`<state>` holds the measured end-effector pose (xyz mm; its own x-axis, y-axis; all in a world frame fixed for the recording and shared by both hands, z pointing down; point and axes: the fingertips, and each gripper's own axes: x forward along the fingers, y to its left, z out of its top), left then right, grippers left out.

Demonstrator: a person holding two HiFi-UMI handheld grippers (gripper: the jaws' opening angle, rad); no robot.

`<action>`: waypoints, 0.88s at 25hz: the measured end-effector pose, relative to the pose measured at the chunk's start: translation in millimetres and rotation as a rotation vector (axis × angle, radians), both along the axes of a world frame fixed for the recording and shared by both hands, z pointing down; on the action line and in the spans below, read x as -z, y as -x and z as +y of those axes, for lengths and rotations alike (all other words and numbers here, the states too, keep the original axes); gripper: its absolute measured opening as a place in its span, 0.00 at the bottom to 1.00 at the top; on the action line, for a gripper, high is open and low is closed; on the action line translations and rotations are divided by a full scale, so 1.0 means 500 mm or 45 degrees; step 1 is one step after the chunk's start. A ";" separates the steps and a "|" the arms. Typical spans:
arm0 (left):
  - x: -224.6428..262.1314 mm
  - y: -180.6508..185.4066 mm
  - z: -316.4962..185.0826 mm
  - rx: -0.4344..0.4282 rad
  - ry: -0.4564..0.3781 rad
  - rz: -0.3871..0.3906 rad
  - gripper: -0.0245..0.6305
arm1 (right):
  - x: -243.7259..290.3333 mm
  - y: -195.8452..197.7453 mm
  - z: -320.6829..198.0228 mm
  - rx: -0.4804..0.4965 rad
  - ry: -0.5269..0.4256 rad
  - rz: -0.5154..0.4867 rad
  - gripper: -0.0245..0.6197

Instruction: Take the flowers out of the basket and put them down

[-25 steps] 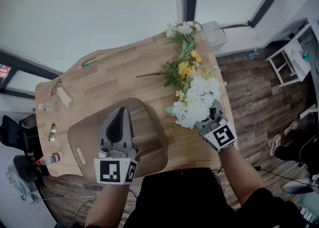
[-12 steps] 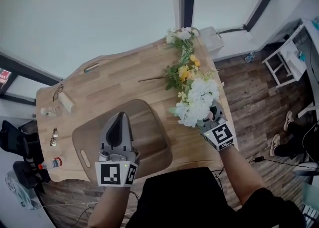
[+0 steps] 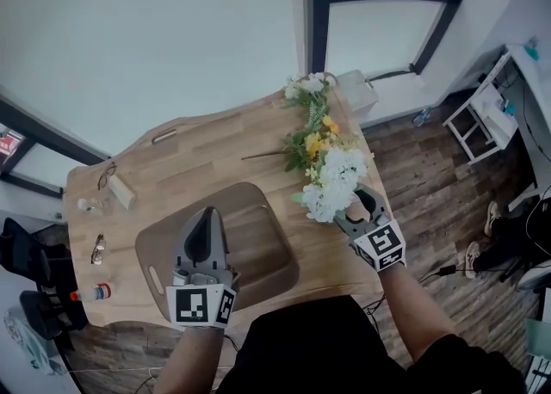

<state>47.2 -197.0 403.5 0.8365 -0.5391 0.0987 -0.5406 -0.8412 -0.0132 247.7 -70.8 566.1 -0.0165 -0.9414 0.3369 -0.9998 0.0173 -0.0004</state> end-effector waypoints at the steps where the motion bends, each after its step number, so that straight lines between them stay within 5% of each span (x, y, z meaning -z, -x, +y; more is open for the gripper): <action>1: 0.005 0.004 0.001 0.000 -0.003 0.003 0.04 | 0.006 -0.003 0.007 -0.012 -0.005 0.004 0.48; 15: 0.056 0.037 0.014 -0.021 -0.039 0.065 0.04 | 0.136 -0.011 0.080 -0.147 -0.107 0.136 0.48; 22: 0.067 0.042 0.032 -0.029 -0.030 0.103 0.04 | 0.216 -0.013 0.114 -0.171 -0.139 0.144 0.39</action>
<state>26.0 -181.2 370.1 0.8532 -0.5213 0.0174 -0.5215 -0.8532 0.0096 254.4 -14.1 458.2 0.1441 -0.9636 0.2250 -0.9867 -0.1227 0.1068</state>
